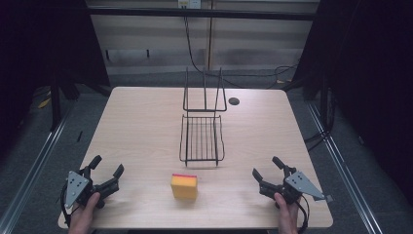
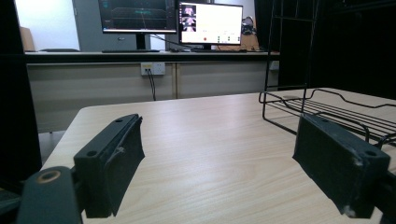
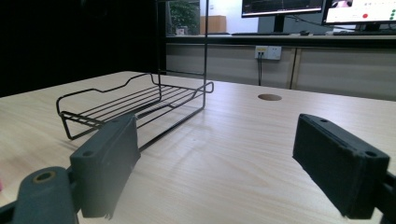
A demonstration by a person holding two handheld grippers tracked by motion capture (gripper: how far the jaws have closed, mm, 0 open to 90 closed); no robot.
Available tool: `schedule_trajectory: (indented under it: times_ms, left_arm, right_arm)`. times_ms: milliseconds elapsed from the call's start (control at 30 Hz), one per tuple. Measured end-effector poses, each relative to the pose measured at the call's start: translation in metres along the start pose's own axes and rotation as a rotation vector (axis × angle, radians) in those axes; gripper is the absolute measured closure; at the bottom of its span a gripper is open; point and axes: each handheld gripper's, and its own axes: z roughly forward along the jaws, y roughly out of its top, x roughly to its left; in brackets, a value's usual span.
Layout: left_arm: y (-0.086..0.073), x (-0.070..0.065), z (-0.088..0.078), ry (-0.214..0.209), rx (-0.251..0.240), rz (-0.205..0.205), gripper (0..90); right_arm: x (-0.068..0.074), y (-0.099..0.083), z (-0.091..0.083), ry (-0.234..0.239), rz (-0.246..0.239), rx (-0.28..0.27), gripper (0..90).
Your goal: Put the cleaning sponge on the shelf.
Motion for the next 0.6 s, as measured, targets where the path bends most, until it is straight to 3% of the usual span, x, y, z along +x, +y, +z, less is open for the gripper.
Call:
schedule_trajectory:
  times_ms: [300,400,600]
  left_arm:
    - [0.0000,0.0000,0.0000,0.000,0.000,0.000,15.5]
    - [0.0000,0.0000,0.0001,0.000,0.000,0.000,15.5]
    - [0.0000,0.0000,0.0001,0.000,0.000,-0.001,15.5]
  right_arm:
    - [-0.0027,0.0009,0.0021,-0.004,0.026,0.018,14.0]
    - [-0.0040,0.0019,0.0031,0.010,0.032,0.048,14.2]
    - [-0.0030,0.0025,0.0037,0.023,0.011,0.071,13.8]
